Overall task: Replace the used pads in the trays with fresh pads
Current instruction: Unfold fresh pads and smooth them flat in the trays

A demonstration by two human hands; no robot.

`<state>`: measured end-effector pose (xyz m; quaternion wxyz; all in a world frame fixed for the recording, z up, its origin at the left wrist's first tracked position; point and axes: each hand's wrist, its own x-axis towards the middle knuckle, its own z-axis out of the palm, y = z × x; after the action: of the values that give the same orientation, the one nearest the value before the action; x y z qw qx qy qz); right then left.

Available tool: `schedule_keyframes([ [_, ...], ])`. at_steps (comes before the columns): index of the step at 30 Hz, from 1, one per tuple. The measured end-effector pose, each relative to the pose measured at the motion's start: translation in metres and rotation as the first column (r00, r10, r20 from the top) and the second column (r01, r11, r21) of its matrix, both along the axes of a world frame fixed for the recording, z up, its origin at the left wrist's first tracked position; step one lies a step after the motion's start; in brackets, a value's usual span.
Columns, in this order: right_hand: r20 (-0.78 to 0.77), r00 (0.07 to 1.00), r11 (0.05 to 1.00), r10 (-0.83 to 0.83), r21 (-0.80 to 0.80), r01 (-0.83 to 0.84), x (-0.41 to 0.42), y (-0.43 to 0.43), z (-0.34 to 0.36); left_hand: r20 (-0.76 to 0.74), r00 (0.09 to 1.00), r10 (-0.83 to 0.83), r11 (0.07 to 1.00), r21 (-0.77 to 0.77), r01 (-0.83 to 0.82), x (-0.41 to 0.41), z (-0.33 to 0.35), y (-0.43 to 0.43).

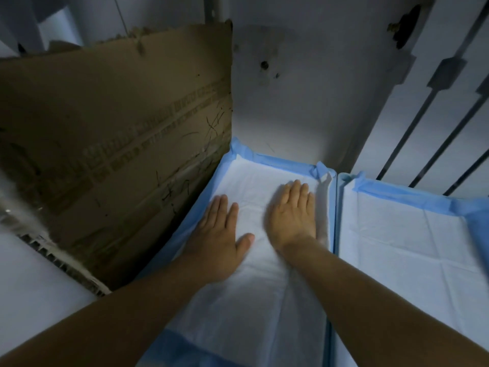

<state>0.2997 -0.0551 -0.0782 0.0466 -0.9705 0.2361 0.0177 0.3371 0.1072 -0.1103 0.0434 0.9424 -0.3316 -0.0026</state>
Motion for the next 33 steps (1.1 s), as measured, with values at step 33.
schedule_keyframes([
  [33,0.000,0.870,0.869,0.493,-0.054,-0.492,-0.093,0.061,-0.007,-0.044,0.987,-0.154,0.872,0.464,0.156,-0.071,0.044,0.101],
])
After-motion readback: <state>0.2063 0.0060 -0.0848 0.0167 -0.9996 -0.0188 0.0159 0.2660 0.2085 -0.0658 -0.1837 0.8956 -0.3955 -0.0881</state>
